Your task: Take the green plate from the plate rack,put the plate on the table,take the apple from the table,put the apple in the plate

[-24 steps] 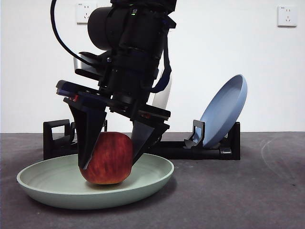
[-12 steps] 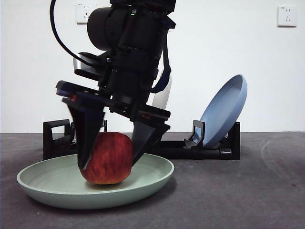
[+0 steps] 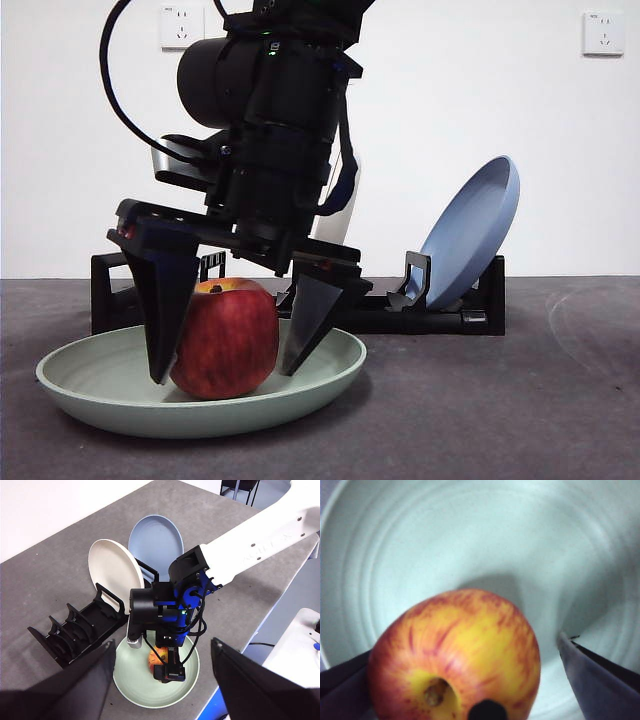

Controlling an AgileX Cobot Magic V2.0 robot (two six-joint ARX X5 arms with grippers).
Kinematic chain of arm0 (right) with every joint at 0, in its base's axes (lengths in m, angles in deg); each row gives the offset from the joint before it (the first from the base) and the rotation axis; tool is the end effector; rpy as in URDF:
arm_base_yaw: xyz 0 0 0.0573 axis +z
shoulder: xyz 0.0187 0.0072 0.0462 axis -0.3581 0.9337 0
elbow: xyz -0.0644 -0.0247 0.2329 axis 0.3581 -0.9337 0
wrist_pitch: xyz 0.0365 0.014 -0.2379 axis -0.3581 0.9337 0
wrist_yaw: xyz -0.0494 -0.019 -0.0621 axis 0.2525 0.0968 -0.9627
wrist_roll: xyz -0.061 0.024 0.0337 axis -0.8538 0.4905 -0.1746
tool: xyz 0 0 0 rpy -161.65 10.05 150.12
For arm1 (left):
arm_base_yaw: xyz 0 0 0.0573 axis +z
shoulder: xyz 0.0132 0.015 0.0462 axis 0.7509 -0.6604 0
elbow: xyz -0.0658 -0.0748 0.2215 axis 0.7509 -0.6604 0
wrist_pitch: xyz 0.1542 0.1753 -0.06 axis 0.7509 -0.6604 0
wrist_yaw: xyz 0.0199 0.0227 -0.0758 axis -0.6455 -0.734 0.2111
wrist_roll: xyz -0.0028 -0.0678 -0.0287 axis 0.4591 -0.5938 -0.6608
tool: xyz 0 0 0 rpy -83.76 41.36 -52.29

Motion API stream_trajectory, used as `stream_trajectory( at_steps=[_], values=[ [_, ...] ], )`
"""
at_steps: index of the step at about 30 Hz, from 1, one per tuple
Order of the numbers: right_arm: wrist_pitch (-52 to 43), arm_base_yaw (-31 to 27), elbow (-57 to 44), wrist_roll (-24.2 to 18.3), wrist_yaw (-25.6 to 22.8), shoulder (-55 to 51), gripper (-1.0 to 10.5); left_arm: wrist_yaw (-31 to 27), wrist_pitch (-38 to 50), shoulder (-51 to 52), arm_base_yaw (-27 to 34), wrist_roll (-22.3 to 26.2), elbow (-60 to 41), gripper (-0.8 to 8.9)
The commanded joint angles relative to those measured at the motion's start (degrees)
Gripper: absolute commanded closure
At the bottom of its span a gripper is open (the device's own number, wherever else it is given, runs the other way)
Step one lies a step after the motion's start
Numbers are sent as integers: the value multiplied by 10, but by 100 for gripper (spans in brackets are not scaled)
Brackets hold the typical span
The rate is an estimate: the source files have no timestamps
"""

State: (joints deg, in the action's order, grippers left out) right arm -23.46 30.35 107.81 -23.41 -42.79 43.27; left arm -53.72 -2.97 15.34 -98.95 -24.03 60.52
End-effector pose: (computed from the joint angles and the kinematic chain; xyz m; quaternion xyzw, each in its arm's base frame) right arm 0.2386 0.3094 0.1316 -0.1905 0.5947 0.3473 0.6996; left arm 0.0623 -0.0650 0.4412 0.1084 0.2273 -0.3598 0.8984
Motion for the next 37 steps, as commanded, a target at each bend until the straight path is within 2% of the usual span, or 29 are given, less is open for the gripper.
stream_trajectory(
  at_steps=[1,7,17,20,29,32,37],
  values=[
    [19,1,-1,4,-2,8,255,1,-1,2,1,6,-3,494],
    [103,1,67,-13,-11,-5,255,1,-1,2,1,6,-3,494],
    [298,0,319,-48,-32,-78,257,0,-1,0,1,6,-3,494],
    [332,0,379,-45,-61,-118,257,0,-1,-5,1,7,-3,494],
    [333,0,385,-22,-66,-292,258,-13,6,-33,1,17,-3,495],
    [333,1,375,-8,-44,-345,265,-13,6,-48,1,17,-3,495],
    [333,1,321,18,-27,-416,357,-12,7,-66,1,17,-3,495]
  ],
)
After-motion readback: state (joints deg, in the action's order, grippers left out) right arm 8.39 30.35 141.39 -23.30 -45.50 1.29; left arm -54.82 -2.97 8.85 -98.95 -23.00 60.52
